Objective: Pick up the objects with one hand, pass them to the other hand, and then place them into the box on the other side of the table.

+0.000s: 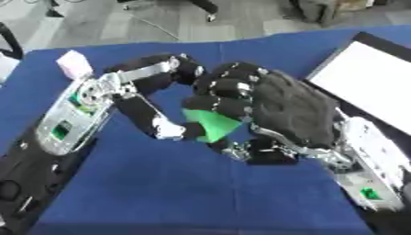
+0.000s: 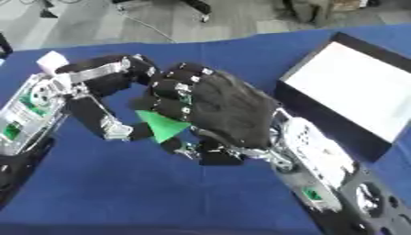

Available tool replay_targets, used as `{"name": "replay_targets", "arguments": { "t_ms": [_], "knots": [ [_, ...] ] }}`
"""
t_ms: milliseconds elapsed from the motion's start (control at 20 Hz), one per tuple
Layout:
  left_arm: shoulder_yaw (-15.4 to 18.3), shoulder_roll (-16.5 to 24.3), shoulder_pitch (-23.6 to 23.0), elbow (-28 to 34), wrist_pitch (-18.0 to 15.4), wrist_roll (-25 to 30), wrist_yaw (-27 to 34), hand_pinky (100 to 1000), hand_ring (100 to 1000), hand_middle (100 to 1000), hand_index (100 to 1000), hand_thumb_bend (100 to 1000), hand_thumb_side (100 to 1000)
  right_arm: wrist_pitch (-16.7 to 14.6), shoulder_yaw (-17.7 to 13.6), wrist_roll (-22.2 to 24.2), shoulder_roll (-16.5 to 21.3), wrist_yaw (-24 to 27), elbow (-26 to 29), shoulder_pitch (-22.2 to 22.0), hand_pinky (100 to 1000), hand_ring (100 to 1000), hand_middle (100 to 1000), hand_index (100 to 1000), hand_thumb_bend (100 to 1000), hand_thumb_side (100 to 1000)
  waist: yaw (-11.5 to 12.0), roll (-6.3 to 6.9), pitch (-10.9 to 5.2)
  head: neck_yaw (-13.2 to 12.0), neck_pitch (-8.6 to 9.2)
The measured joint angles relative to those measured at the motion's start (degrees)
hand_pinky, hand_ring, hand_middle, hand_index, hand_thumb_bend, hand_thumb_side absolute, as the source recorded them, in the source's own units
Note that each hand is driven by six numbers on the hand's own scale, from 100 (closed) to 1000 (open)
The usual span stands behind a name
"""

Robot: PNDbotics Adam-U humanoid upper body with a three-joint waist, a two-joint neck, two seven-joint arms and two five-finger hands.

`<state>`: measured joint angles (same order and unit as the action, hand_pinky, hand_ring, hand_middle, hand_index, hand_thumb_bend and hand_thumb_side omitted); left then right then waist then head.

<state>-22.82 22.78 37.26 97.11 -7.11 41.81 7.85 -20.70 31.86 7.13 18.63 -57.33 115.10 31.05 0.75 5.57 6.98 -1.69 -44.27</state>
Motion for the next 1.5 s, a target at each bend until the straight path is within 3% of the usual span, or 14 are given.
{"name": "replay_targets", "arguments": {
  "t_ms": [100, 150, 300, 950, 1100, 1450, 1500],
  "knots": [
    [0.0, 0.3, 0.0, 0.5, -0.4, 0.4, -0.1, 695, 469, 442, 467, 100, 258, 0.0, 0.2, -0.9, -0.1, -0.1, 0.0, -0.1, 741, 646, 329, 767, 194, 100, 0.0, 0.02, 0.00, 0.0, 0.00],
    [0.0, 0.5, 0.0, 0.6, -0.6, 0.7, -0.1, 699, 475, 449, 475, 100, 258, 0.1, 0.3, -1.3, -0.1, -0.1, 0.0, -0.2, 739, 641, 289, 762, 118, 100, -0.1, 0.03, 0.00, 0.0, 0.00],
    [0.0, 0.8, 0.0, 0.9, -1.0, 1.5, 0.0, 708, 494, 469, 500, 100, 256, 0.2, 0.5, -1.9, -0.1, 0.1, 0.0, -0.3, 735, 635, 208, 762, 100, 100, -0.2, 0.04, 0.00, 0.0, 0.00],
    [0.1, 1.2, 0.4, 0.9, -2.0, 4.1, 1.9, 736, 560, 584, 634, 100, 260, 0.6, 1.1, 1.1, 0.3, 4.2, 0.4, 1.0, 716, 622, 197, 771, 100, 100, -0.3, 0.05, 0.00, 0.0, 0.00],
    [0.2, 1.4, 0.5, 0.9, -2.2, 4.8, 2.5, 746, 580, 617, 665, 100, 330, 0.7, 1.1, 1.7, 0.4, 5.1, 0.5, 1.3, 716, 623, 197, 774, 100, 100, -0.3, 0.06, 0.00, 0.0, 0.00],
    [0.5, 1.5, 0.6, 0.9, -2.5, 6.0, 3.2, 746, 581, 619, 667, 100, 336, 0.8, 1.2, 2.3, 0.4, 5.8, 0.7, 1.4, 716, 623, 197, 774, 100, 100, -0.4, 0.07, 0.00, 0.0, 0.00],
    [0.5, 1.5, 0.6, 0.9, -2.5, 6.1, 3.3, 765, 618, 672, 714, 100, 443, 0.9, 1.3, 2.3, 0.4, 5.9, 0.7, 1.5, 716, 625, 193, 779, 100, 100, -0.4, 0.07, 0.00, 0.0, 0.00]
  ]
}}
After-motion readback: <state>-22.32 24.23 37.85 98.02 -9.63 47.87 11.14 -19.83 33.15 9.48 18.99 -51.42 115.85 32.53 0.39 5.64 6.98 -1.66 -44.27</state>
